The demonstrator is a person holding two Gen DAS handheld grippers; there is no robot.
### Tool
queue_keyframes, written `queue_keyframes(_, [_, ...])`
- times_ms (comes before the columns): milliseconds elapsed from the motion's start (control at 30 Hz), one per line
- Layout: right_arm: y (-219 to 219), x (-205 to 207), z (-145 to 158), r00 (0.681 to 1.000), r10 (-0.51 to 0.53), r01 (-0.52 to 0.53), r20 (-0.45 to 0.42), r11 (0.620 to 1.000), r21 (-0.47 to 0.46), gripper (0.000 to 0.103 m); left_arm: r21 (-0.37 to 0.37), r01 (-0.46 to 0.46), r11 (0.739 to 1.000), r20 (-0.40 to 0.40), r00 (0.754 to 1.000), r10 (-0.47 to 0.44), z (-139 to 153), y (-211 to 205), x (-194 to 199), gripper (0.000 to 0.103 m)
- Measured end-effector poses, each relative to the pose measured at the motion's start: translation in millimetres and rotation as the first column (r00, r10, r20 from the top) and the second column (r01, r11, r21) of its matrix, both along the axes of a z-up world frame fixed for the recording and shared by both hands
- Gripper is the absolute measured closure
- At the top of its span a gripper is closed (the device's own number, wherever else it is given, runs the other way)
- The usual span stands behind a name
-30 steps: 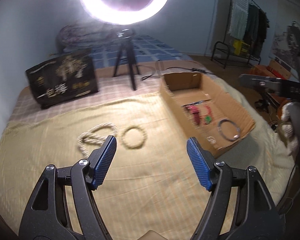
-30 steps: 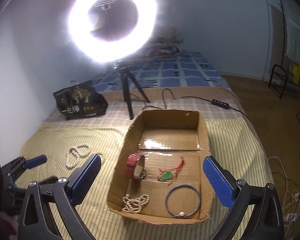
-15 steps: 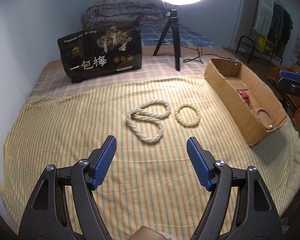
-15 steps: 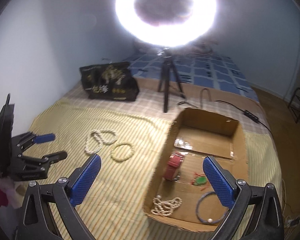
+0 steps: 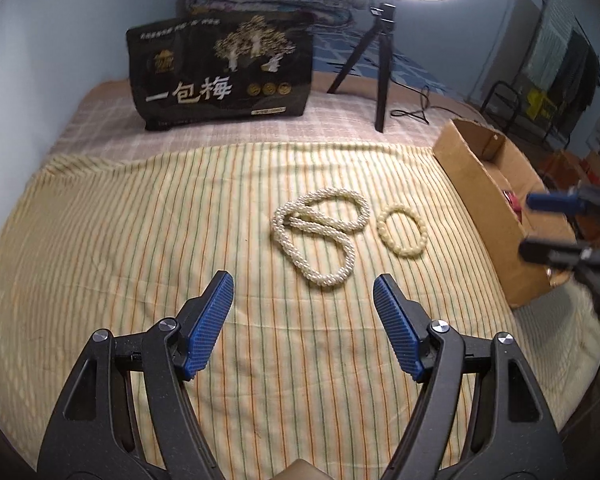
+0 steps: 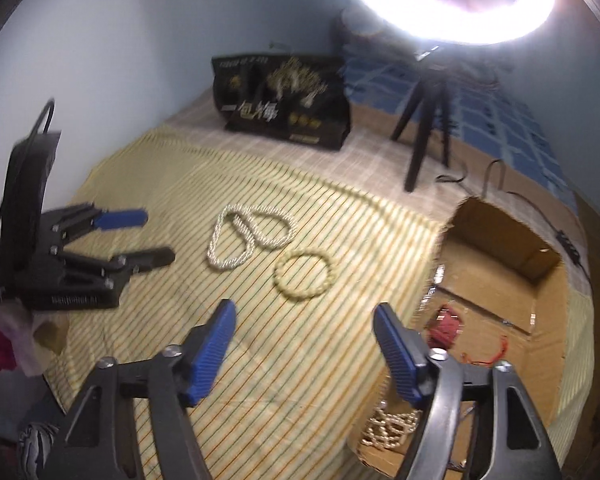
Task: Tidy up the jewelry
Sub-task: 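Withdraw both tools and move them to the long pearl necklace and bead bracelet, then grasp the cream bead bracelet with the right gripper while the left grasps the long pearl necklace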
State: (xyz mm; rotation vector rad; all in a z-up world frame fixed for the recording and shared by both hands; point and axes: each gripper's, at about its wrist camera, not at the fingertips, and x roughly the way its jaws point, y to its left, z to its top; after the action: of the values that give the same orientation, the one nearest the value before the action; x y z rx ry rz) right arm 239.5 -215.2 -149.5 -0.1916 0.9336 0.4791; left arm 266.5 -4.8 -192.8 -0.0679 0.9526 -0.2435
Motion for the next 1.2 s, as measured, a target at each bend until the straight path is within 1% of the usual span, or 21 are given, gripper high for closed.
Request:
queue_keyframes(33, [3,2,-3,1.0,0.01,-0.01,-0.012,1.0,-0.004,0.038,-0.018,-0.01,1.0,-0.01,1.0,0.01,-2,3,3,0.028])
queue_keyframes(100, [11,7,-10,0.999,0.03,-0.03,-0.037,0.999,-0.012,0.039,-0.065,-0.031,0.997,-0.039,0.999,0.028,-7,9,11,0.035])
queue_keyframes(133, [14,9,-13,0.998,0.038,-0.039,-0.049,0.999,-0.016,0.042,-0.081,-0.039,0.996,-0.054,0.998,0.035,-10,11,16,0.037])
queue_keyframes(167, [16,11,-16,0.997,0.045,-0.046,-0.06,0.999,-0.019,0.046,-0.091,-0.043,0.995,-0.063,0.997,0.037,-12,12,19,0.041])
queue_keyframes(300, [29,21,-27,0.991,0.082,-0.086,-0.104,0.996,-0.034,0.051,-0.117,-0.057,0.991,-0.093,0.995,0.046,-22,13,31,0.048])
queue_keyframes(400, [40,27,-37,0.986,0.103,-0.11,-0.128,0.992,-0.053,0.055,-0.12,-0.065,0.991,-0.106,0.993,0.052,-29,12,38,0.049])
queue_keyframes(433, [43,30,-40,0.985,0.106,-0.115,-0.135,0.992,-0.06,0.057,-0.122,-0.067,0.99,-0.111,0.992,0.053,-31,12,40,0.05])
queue_keyframes(467, [47,33,-45,0.984,0.109,-0.119,-0.142,0.991,-0.066,0.058,-0.124,-0.069,0.99,-0.118,0.992,0.054,-34,12,43,0.053])
queue_keyframes(533, [51,38,-51,0.983,0.107,-0.12,-0.152,0.99,-0.076,0.058,-0.126,-0.071,0.989,-0.127,0.99,0.055,-39,12,47,0.054])
queue_keyframes(633, [57,45,-60,0.981,0.102,-0.118,-0.163,0.989,-0.09,0.062,-0.125,-0.076,0.989,-0.133,0.989,0.059,-45,11,53,0.055])
queue_keyframes(767, [64,53,-69,0.981,0.097,-0.116,-0.169,0.987,-0.111,0.062,-0.12,-0.075,0.99,-0.127,0.99,0.06,-48,8,60,0.058])
queue_keyframes(867, [68,56,-74,0.982,0.088,-0.111,-0.166,0.985,-0.134,0.063,-0.117,-0.076,0.99,-0.125,0.99,0.061,-49,6,64,0.058])
queue_keyframes(933, [69,59,-77,0.983,0.079,-0.103,-0.166,0.985,-0.139,0.065,-0.115,-0.081,0.99,-0.125,0.99,0.066,-50,4,67,0.063])
queue_keyframes(967, [68,61,-78,0.983,0.074,-0.098,-0.17,0.986,-0.138,0.067,-0.113,-0.085,0.99,-0.125,0.99,0.07,-51,4,69,0.064])
queue_keyframes(1033, [68,64,-81,0.982,0.068,-0.092,-0.175,0.987,-0.135,0.069,-0.117,-0.091,0.989,-0.125,0.989,0.076,-53,4,71,0.067])
queue_keyframes(1100, [68,64,-83,0.982,0.063,-0.088,-0.175,0.987,-0.135,0.07,-0.113,-0.097,0.989,-0.121,0.989,0.083,-55,4,73,0.073])
queue_keyframes(1133, [68,64,-83,0.983,0.061,-0.086,-0.173,0.987,-0.138,0.071,-0.112,-0.099,0.989,-0.12,0.989,0.085,-55,4,73,0.074])
queue_keyframes(1200, [69,64,-84,0.984,0.061,-0.085,-0.169,0.986,-0.143,0.073,-0.107,-0.108,0.988,-0.116,0.989,0.095,-57,5,75,0.081])
